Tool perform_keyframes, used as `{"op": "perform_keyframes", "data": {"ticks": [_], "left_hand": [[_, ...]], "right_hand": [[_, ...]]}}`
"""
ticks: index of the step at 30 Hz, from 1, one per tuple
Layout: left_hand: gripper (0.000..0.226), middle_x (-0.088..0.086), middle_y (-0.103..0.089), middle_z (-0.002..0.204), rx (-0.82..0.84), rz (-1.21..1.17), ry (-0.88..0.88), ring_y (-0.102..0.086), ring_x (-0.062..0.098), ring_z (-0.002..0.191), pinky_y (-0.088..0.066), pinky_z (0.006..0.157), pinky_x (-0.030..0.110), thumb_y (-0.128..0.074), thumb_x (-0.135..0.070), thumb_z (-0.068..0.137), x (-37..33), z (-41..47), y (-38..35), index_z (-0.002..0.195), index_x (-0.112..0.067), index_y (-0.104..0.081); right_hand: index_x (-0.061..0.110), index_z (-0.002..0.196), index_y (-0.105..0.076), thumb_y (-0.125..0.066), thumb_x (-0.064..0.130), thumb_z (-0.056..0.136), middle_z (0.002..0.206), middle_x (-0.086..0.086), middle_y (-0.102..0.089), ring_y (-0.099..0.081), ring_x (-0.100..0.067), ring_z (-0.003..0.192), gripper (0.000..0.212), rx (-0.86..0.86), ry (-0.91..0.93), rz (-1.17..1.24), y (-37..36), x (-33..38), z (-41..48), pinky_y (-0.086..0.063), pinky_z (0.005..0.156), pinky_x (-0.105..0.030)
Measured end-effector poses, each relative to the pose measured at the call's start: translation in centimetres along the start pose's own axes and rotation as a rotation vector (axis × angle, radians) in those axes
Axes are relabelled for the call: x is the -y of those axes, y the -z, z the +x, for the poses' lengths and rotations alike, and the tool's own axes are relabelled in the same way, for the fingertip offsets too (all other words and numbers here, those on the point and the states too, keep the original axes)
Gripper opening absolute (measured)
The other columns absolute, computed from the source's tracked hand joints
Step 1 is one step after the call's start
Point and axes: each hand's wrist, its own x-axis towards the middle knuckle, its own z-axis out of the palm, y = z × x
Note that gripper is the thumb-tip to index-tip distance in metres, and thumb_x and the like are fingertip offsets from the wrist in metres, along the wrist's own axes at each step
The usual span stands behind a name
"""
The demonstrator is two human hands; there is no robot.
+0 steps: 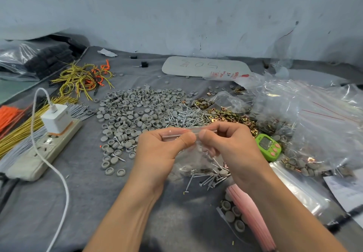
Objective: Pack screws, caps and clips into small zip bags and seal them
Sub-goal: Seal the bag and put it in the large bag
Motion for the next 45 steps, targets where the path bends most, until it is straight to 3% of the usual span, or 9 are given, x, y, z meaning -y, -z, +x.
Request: {"op": "perform_keyframes", "data": {"ticks": [9,16,20,26,29,34,38,41,45], "left_hand": [[0.011,0.011,-0.077,0.074,-0.116,-0.020,0.013,-0.073,0.014,0.062,-0.053,0.056,0.017,-0.080,-0.023,0.062,0.0,0.2,0.2,0.068,-0.014,-0.081],[0.009,0.009,-0.076,0.075,-0.131,-0.033,0.026,-0.072,0.015,0.066,-0.054,0.060,0.018,-0.078,-0.010,0.079,0.1,0.2,0.0,0.072,-0.015,-0.082],[0.013,0.010,-0.078,0.080,-0.130,0.019,0.042,-0.074,0.017,0.072,-0.058,0.070,0.027,-0.074,-0.017,0.089,0.3,0.3,0.2,0.080,-0.020,-0.083],[0.007,0.009,-0.077,0.075,-0.269,-0.081,0.022,-0.071,0.015,0.072,-0.057,0.083,0.035,-0.083,-0.020,0.076,0.6,0.6,0.4,0.069,-0.021,-0.081],[0.010,0.004,-0.073,0.068,-0.275,-0.071,0.011,-0.070,0.010,0.067,-0.051,0.076,0.024,-0.082,-0.025,0.069,0.6,0.6,0.2,0.061,-0.023,-0.077],[0.025,0.000,-0.069,0.069,-0.233,-0.054,0.016,-0.065,0.010,0.061,-0.051,0.076,0.030,-0.076,-0.012,0.087,0.9,1.0,0.3,0.064,-0.020,-0.073],[0.021,0.007,-0.072,0.070,-0.159,-0.038,-0.010,-0.066,0.010,0.062,-0.053,0.057,0.018,-0.071,-0.014,0.092,1.0,0.5,-0.2,0.072,-0.014,-0.079],[0.026,0.013,-0.074,0.074,-0.129,-0.007,-0.014,-0.067,0.015,0.062,-0.054,0.056,0.025,-0.068,-0.019,0.096,0.8,0.3,-0.4,0.075,-0.009,-0.078],[0.025,0.012,-0.072,0.068,-0.218,0.376,-0.172,-0.061,0.024,0.059,-0.054,0.065,0.044,-0.072,-0.037,0.093,1.3,0.7,0.0,0.073,-0.022,-0.076]], "right_hand": [[0.015,0.070,-0.079,-0.074,0.003,0.088,0.063,-0.007,-0.067,-0.051,-0.010,0.048,0.023,-0.045,-0.137,0.156,0.4,0.2,0.1,-0.045,0.051,-0.018],[0.015,0.065,-0.074,-0.073,0.000,0.087,0.061,-0.005,-0.061,-0.048,-0.010,0.048,0.027,-0.043,-0.181,0.192,0.5,0.1,0.3,-0.043,0.050,-0.016],[0.014,0.070,-0.078,-0.074,0.004,0.088,0.062,-0.004,-0.065,-0.048,-0.011,0.049,0.021,-0.075,-0.155,0.152,0.8,0.1,0.2,-0.042,0.050,-0.018],[0.010,0.071,-0.076,-0.074,0.005,0.088,0.064,-0.008,-0.066,-0.052,-0.011,0.052,0.018,-0.091,-0.195,0.164,0.7,0.2,0.0,-0.043,0.048,-0.019],[0.005,0.071,-0.069,-0.071,0.000,0.089,0.059,-0.006,-0.062,-0.049,-0.011,0.050,0.019,-0.106,-0.196,0.204,0.4,0.1,0.1,-0.041,0.047,-0.018],[0.012,0.068,-0.073,-0.072,0.004,0.091,0.062,-0.007,-0.064,-0.050,-0.011,0.051,0.025,-0.090,-0.148,0.122,0.5,0.0,0.3,-0.045,0.052,-0.017],[0.020,0.075,-0.079,-0.077,0.010,0.089,0.068,-0.005,-0.071,-0.059,-0.013,0.061,0.018,-0.025,-0.089,-0.016,-0.3,-0.3,-0.1,-0.049,0.057,-0.019],[0.020,0.072,-0.078,-0.077,0.006,0.088,0.062,-0.004,-0.067,-0.056,-0.015,0.058,0.021,-0.040,-0.068,-0.030,-0.9,-0.6,-0.1,-0.047,0.055,-0.021],[0.019,0.065,-0.074,-0.077,0.005,0.088,0.058,-0.003,-0.062,-0.051,-0.011,0.051,0.027,-0.050,-0.097,0.016,-0.9,-0.6,0.0,-0.043,0.054,-0.024]]}}
